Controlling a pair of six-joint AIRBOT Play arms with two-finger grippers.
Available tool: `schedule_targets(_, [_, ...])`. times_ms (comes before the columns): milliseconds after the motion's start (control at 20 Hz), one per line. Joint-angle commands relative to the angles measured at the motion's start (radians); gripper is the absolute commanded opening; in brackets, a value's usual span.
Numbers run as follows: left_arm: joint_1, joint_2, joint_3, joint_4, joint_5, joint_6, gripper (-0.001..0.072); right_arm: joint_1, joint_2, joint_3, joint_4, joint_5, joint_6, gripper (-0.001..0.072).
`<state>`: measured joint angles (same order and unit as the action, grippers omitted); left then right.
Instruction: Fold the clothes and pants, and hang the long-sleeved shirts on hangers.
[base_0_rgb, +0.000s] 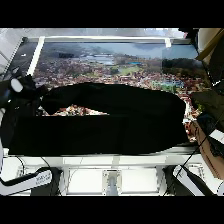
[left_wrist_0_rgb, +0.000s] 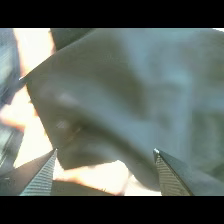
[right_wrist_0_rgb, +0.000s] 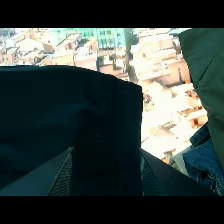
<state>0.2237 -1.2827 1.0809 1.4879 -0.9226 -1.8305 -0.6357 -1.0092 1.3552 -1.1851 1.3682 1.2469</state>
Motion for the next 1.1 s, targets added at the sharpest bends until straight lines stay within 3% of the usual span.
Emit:
schedule_targets(0, [0.105,0.078,-0.174,-0.140,0.032,-0.089,0.0706,0.000,-0.011,-0.004,0.003,-0.003,-0.008,0.0450])
schedule_targets(200, [0.108,0.079,-0.294,-0.437,0.275,-0.088,0.0705,0.000,-0.026,-0.078,0.003,-0.022,-0.007,0.0450])
schedule_targets(300, [0.084,0.074,-0.312,-0.504,0.410,-0.093,0.0704,0.000,-0.027,-0.128,0.004,-0.026,-0.008,0.0451])
schedule_targets(600, [0.081,-0.018,-0.313,-0.650,0.414,-0.093,0.0700,0.000,-0.026,-0.152,0.003,-0.052,-0.011,0.0451])
schedule_targets(650, [0.081,-0.032,-0.313,-0.684,0.414,-0.092,0.0593,0.000,-0.026,-0.152,0.003,-0.051,-0.010,0.0451])
schedule_targets(750, [0.081,-0.047,-0.313,-0.674,0.438,-0.084,-0.0003,0.000,-0.026,-0.152,0.003,-0.048,-0.010,0.0451])
schedule_targets(850, [0.088,-0.037,-0.304,-0.653,0.486,0.031,0.0006,0.000,-0.026,-0.152,0.003,-0.047,-0.010,0.0451])
schedule_targets(900, [0.098,-0.029,-0.278,-0.645,0.484,0.128,0.0005,0.000,-0.026,-0.152,0.003,-0.042,-0.010,0.0450])
schedule_targets(1000, [0.104,-0.014,-0.178,-0.590,0.430,0.314,0.0003,0.000,-0.026,-0.152,0.003,-0.041,-0.010,0.0450])
schedule_targets(1050, [0.103,-0.015,-0.107,-0.533,0.381,0.338,0.0003,0.000,-0.026,-0.152,0.003,-0.043,-0.010,0.0450])
